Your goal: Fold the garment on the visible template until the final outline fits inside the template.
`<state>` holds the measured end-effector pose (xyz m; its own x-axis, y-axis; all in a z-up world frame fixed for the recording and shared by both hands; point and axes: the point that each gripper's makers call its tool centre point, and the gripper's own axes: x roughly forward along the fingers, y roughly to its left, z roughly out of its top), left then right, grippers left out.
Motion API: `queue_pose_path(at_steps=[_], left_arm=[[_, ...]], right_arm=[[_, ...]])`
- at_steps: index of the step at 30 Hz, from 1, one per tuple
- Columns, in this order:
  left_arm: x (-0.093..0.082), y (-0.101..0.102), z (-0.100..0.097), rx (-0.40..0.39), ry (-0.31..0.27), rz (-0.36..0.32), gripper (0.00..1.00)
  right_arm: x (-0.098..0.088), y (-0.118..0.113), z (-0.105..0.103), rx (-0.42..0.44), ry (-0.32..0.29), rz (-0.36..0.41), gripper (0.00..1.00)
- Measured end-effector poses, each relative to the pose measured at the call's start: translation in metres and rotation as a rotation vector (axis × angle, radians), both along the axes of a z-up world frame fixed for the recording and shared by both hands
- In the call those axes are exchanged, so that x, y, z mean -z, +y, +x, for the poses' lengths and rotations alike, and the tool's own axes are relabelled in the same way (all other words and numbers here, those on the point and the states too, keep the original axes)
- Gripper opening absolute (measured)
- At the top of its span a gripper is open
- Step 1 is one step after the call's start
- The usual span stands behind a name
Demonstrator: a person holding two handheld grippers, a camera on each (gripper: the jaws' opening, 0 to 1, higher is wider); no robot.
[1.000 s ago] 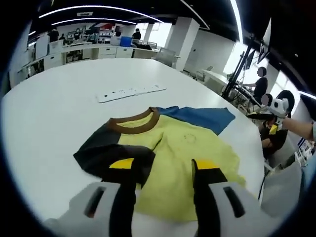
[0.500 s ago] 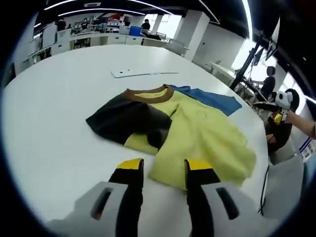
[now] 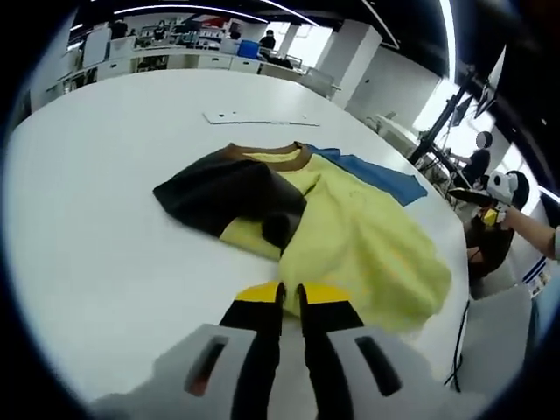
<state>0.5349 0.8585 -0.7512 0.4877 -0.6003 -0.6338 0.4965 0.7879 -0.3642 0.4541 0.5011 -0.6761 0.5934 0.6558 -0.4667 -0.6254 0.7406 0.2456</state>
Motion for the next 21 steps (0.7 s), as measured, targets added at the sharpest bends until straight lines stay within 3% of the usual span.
queue_pose_path(at_steps=[5,12,15,21], left_arm=[[-0.01,-0.002,-0.002,-0.004,-0.014,-0.013,0.0],[-0.029,-0.03,-0.012,0.08,-0.06,-0.041,0.0],[-0.043,-0.052,-0.017,0.107,-0.082,-0.092,0.0],[-0.05,-0.091,-0.022,0.164,-0.096,-0.13,0.0]], right_arm=[[-0.001,0.0,0.0,0.0,-0.003,0.003,0.9],[-0.002,0.001,-0.001,0.003,-0.008,0.008,0.9],[-0.001,0.002,-0.002,0.001,-0.006,0.012,0.89],[0.001,0.004,-0.003,0.001,-0.005,0.016,0.89]])
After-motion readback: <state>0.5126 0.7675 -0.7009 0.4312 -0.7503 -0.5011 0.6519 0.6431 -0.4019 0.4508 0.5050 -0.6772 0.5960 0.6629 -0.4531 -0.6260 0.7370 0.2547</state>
